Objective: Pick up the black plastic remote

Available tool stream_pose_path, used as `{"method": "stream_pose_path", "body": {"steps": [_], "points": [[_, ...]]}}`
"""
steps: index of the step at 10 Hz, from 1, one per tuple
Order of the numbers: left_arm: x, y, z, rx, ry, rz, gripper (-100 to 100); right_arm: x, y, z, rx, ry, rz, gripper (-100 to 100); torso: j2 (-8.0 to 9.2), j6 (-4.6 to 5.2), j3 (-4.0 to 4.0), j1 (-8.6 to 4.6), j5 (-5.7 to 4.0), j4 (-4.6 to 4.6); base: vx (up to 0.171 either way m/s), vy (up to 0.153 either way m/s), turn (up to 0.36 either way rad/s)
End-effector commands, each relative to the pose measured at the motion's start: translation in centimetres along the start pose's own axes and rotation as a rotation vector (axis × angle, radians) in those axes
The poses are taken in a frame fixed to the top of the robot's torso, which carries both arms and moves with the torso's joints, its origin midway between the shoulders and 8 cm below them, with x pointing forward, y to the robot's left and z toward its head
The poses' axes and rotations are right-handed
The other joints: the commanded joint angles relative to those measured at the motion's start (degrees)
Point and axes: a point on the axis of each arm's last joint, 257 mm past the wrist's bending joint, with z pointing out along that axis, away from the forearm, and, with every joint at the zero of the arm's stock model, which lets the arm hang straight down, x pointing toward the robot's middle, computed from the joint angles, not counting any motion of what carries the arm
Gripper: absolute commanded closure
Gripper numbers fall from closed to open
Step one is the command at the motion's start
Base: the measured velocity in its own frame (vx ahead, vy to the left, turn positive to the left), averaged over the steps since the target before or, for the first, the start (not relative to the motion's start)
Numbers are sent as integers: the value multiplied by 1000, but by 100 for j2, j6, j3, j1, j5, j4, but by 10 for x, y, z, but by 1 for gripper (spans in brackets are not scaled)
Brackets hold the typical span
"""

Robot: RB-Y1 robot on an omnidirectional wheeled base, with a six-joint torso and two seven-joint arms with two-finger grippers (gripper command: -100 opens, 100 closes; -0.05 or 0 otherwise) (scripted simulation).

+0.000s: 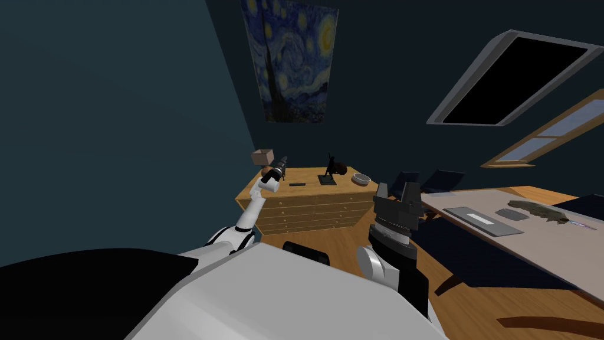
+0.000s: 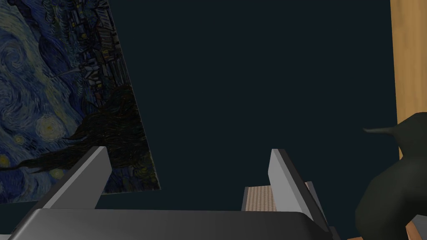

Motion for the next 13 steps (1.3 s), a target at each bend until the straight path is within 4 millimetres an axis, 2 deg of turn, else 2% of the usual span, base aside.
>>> {"method": "stream_pose_path", "body": {"steps": [1,2,4,5,7,8,10,11,13], "points": [[0,5,2,-25,2,-2,-100,0,0,0,0,0,0,0,0,0,0,0,0,0,0,0,0],[-3,8,14,-58,0,-13,-100,0,0,0,0,0,0,0,1,-1,1,2,1,0,4,-13,-81],[-2,17,13,-93,2,-13,-100,0,0,0,0,0,0,0,0,0,0,-1,0,0,2,-5,-31],[-5,20,23,-126,0,-26,-100,0,0,0,0,0,0,0,1,-1,0,2,1,0,7,-11,-75],[-4,30,22,-165,2,-26,-100,0,0,0,0,0,0,0,-1,-1,-1,-1,0,0,7,-8,-24],[-7,35,31,-202,-2,-41,-100,0,0,0,0,0,0,0,0,-2,0,1,0,0,10,-15,-55],[-6,44,29,-241,1,-41,-100,0,0,0,0,0,0,0,-2,-1,-1,-3,-1,-1,9,-11,-25],[-9,50,37,-279,-4,-58,-100,0,0,0,0,0,0,0,0,-2,0,0,0,0,15,-16,-58],[-8,60,34,-321,-1,-58,-100,0,0,0,0,0,0,0,-4,-1,-2,-3,0,-1,12,-12,-18]]}}
